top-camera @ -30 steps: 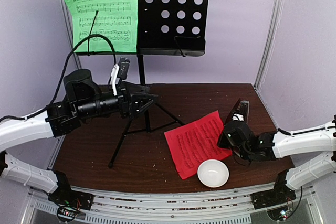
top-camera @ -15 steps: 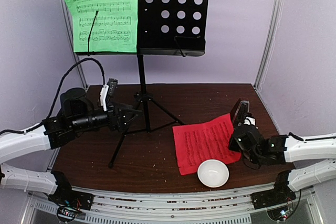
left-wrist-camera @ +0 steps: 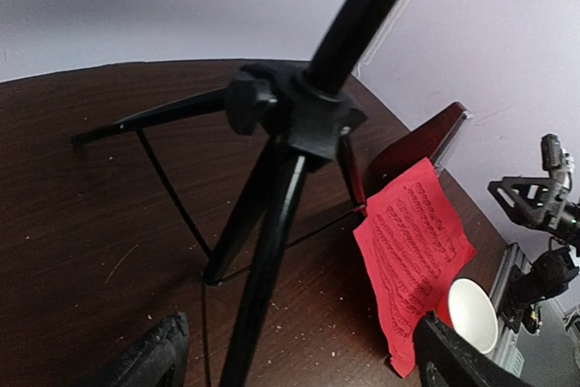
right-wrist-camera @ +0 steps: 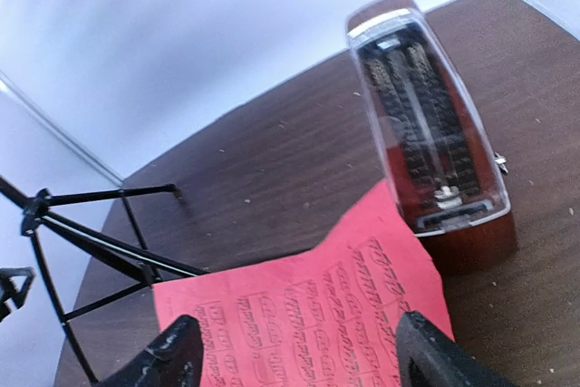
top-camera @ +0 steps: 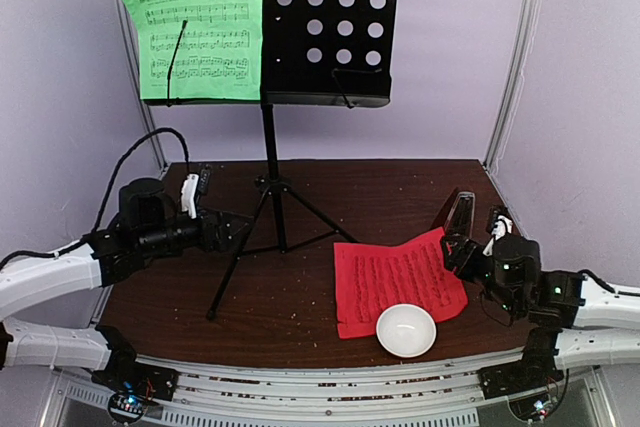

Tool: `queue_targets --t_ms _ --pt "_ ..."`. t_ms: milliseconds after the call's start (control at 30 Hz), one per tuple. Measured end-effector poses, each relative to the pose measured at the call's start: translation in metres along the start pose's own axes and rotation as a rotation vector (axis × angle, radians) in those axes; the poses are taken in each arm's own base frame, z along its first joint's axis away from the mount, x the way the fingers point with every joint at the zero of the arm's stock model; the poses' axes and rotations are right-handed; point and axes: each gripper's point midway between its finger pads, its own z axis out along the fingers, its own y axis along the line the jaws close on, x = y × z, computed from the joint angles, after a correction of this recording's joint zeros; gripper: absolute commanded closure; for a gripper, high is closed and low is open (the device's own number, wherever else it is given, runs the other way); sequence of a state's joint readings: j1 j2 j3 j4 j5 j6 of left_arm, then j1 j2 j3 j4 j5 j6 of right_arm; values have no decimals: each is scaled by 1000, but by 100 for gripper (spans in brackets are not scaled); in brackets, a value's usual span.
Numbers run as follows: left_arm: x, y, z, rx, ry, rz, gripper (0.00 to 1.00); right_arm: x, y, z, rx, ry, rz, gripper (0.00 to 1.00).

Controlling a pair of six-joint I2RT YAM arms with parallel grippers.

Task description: Pack up the instrument practice props

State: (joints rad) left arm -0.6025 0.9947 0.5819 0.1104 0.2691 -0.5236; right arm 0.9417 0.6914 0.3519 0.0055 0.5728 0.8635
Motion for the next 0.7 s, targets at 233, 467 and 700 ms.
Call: queue_targets --t_ms 233,467,700 --pt "18 38 19 -62 68 -54 37 -16 31 -21 -257 -56 84 14" --pt "27 36 36 0 114 -58 54 -21 46 -27 -339 -63 81 14" --pt "25 26 50 82 124 -49 80 -9 51 -18 -339 -26 50 14"
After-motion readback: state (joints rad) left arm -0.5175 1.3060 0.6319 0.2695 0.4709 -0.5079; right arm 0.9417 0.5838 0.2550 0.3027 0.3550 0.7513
